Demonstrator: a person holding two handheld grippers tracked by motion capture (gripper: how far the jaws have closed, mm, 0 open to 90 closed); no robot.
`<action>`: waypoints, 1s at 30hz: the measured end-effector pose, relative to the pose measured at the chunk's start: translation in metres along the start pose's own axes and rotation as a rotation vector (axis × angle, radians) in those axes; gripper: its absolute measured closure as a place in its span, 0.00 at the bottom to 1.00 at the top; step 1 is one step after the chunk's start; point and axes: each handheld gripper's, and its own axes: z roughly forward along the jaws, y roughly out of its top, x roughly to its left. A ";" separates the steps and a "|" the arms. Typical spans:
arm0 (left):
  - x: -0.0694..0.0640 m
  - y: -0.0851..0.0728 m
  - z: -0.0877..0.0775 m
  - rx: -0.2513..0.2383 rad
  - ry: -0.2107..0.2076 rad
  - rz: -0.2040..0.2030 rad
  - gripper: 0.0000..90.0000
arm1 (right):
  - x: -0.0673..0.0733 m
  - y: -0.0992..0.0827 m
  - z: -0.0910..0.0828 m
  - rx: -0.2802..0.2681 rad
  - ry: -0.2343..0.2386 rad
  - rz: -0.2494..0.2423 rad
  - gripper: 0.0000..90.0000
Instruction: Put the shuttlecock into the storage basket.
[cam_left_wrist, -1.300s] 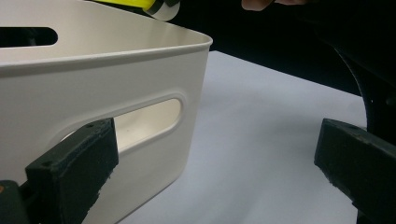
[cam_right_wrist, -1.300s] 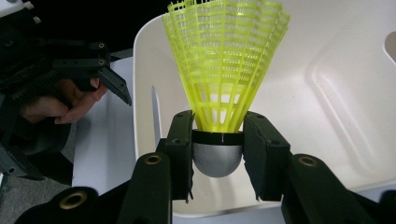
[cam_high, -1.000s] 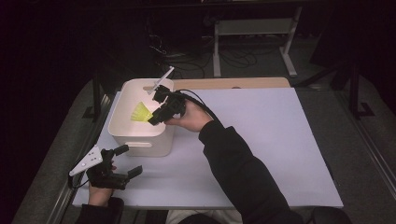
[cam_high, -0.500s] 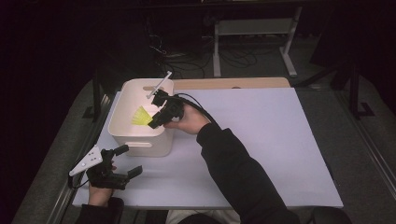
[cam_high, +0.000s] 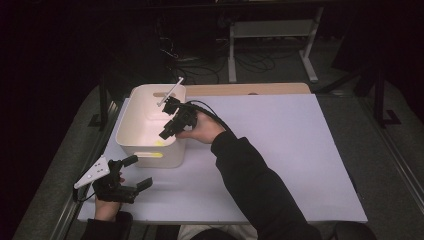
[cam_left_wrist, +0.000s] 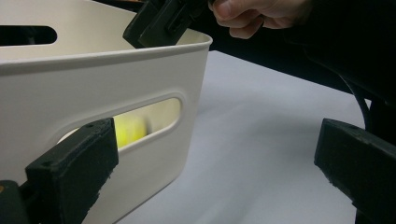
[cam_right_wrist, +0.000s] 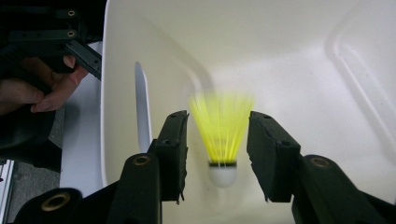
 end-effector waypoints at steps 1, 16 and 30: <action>0.000 0.000 0.000 0.000 0.000 0.000 0.00 | 0.000 0.000 0.000 0.000 0.000 0.000 0.62; 0.000 0.000 0.000 0.002 0.001 0.000 0.00 | 0.000 0.000 -0.013 -0.024 -0.021 -0.005 0.28; 0.000 0.000 0.000 0.000 -0.002 -0.001 0.00 | 0.005 -0.003 -0.028 -0.039 -0.067 -0.005 0.01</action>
